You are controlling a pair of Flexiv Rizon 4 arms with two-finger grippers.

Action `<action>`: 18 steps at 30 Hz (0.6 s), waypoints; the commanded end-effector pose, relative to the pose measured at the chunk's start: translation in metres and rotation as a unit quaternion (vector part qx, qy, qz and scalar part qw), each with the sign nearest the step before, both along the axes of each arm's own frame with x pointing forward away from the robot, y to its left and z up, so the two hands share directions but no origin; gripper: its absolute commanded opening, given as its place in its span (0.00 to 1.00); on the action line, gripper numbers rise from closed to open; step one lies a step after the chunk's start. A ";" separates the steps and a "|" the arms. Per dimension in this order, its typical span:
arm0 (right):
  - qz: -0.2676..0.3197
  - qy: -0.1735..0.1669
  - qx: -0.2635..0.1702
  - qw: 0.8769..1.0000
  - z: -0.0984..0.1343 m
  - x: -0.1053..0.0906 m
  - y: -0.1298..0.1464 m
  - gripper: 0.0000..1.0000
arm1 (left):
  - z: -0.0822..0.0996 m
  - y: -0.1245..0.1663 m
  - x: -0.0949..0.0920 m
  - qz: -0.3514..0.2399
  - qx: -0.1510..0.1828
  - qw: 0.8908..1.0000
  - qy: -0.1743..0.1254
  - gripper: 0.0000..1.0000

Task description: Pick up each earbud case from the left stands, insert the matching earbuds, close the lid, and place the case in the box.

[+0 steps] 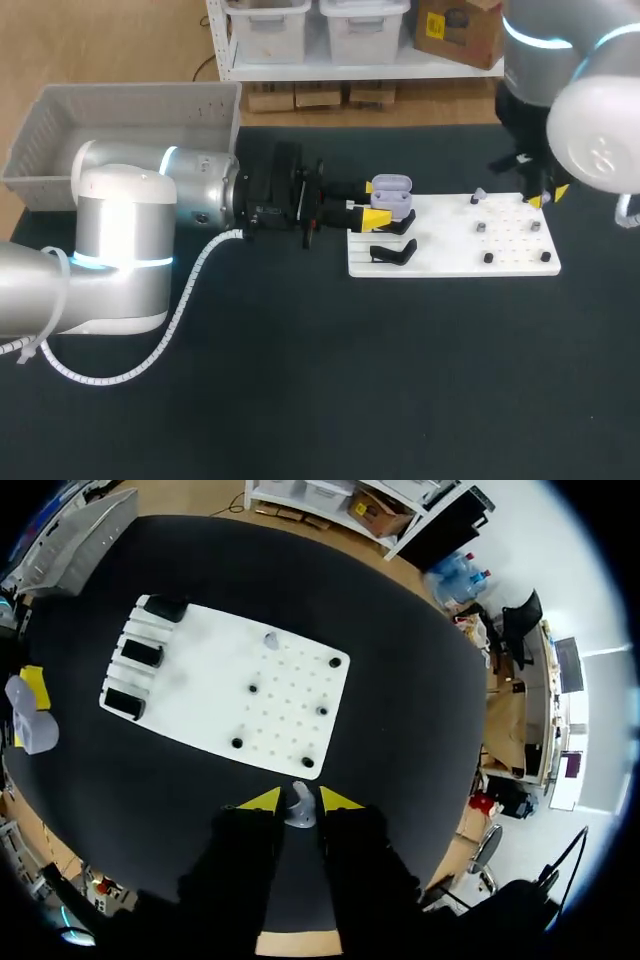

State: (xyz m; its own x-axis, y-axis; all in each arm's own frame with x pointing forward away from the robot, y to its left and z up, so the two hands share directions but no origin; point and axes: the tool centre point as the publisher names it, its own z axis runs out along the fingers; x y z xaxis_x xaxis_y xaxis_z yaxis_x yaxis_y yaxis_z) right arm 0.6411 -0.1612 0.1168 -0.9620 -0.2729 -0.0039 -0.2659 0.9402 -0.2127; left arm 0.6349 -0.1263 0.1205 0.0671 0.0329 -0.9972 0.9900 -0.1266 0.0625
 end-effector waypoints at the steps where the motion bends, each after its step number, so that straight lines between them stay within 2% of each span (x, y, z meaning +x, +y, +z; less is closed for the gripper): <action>1: -0.001 0.006 -0.002 1.000 0.004 0.002 0.001 0.00 | -0.001 0.000 -0.001 0.002 -0.001 1.000 -0.001 0.00; 18: -0.001 0.006 -0.002 1.000 0.004 0.002 0.001 0.00 | -0.001 0.000 -0.001 0.002 -0.001 1.000 -0.001 0.00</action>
State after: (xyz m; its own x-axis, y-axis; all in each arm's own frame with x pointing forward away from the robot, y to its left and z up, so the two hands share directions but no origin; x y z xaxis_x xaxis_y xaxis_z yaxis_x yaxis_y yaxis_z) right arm 0.6436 -0.1597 0.1204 -0.9623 -0.2718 0.0120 -0.2681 0.9400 -0.2109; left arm 0.6349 -0.1263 0.1206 0.0671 0.0328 -0.9972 0.9900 -0.1266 0.0625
